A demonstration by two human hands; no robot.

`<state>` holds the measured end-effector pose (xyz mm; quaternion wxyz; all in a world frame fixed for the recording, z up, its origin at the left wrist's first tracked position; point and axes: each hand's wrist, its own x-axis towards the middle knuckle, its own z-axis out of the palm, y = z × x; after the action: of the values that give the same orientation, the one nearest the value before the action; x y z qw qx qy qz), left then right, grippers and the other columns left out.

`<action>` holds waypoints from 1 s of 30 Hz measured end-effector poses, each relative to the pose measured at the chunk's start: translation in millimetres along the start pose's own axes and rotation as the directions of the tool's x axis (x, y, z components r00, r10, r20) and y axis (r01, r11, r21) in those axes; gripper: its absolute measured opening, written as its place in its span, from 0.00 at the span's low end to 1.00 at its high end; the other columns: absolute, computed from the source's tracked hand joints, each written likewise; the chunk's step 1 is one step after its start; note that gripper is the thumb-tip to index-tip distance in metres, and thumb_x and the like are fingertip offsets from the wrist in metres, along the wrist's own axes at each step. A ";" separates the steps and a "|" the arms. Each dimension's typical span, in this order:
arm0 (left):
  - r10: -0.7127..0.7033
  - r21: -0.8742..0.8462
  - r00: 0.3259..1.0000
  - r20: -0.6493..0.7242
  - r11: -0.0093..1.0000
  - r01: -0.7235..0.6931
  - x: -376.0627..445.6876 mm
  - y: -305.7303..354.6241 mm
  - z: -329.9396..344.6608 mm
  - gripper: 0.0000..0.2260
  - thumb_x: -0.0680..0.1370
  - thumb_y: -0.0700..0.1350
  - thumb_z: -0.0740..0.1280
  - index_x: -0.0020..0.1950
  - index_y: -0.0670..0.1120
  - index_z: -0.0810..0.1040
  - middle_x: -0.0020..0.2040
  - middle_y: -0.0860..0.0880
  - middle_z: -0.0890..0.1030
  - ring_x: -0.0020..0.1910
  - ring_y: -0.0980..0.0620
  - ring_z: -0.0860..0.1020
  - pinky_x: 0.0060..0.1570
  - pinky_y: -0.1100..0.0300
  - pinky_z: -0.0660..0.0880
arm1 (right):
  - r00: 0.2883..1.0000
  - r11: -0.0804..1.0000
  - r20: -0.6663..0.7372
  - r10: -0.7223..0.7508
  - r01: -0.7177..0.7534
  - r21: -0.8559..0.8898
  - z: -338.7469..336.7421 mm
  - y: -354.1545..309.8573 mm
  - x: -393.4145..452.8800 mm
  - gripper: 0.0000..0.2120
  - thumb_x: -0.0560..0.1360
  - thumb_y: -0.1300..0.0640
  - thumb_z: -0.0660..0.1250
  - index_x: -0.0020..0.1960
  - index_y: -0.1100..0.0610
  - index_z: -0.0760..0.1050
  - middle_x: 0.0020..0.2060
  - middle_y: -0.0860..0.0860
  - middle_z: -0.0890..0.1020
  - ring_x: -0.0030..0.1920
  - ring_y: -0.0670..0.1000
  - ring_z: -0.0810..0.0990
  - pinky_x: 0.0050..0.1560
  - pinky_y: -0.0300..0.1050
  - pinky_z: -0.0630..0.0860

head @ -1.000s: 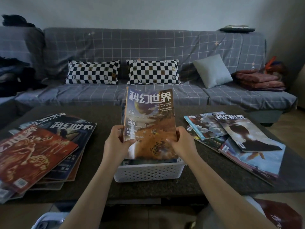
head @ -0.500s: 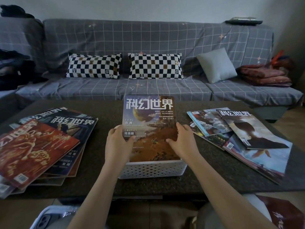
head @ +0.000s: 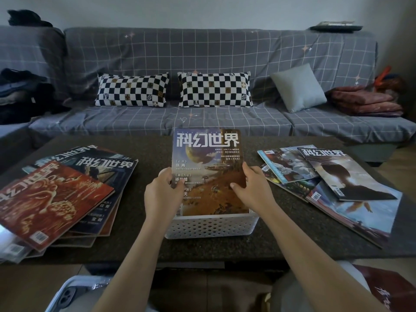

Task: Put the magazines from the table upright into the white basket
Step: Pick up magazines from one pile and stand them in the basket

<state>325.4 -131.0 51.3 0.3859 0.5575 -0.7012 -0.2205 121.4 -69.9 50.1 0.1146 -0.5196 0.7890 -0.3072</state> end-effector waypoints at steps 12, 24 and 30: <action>-0.012 0.075 0.991 0.136 0.997 0.002 -18.5 12.7 2.7 0.21 0.78 0.54 0.65 0.69 0.50 0.68 0.66 0.50 0.74 0.59 0.51 0.75 0.47 0.59 0.72 | 1.000 0.996 -0.007 0.008 -0.008 0.085 -3.3 2.6 -4.8 0.39 0.73 0.44 0.68 0.75 0.59 0.55 0.72 0.55 0.63 0.71 0.54 0.65 0.69 0.50 0.66; 0.233 -0.168 0.967 0.101 0.962 -0.214 -55.3 92.9 62.9 0.15 0.77 0.47 0.67 0.63 0.51 0.75 0.61 0.53 0.76 0.60 0.54 0.74 0.61 0.50 0.72 | 0.967 0.947 -0.237 0.089 -0.009 0.320 -56.6 56.1 -36.0 0.15 0.75 0.52 0.67 0.61 0.51 0.76 0.50 0.43 0.80 0.44 0.34 0.74 0.38 0.27 0.68; 0.342 -0.199 0.915 0.215 0.932 -0.302 -70.2 148.3 126.1 0.12 0.78 0.48 0.66 0.61 0.52 0.76 0.60 0.53 0.78 0.63 0.55 0.72 0.64 0.55 0.66 | 0.921 0.942 -0.307 0.238 -0.142 0.303 -96.8 116.3 -40.7 0.12 0.75 0.53 0.67 0.58 0.53 0.78 0.48 0.48 0.82 0.45 0.44 0.78 0.43 0.36 0.72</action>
<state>141.1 -37.7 63.9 0.3708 0.3693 -0.8057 -0.2775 3.6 33.3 50.2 0.0775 -0.3579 0.7936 -0.4860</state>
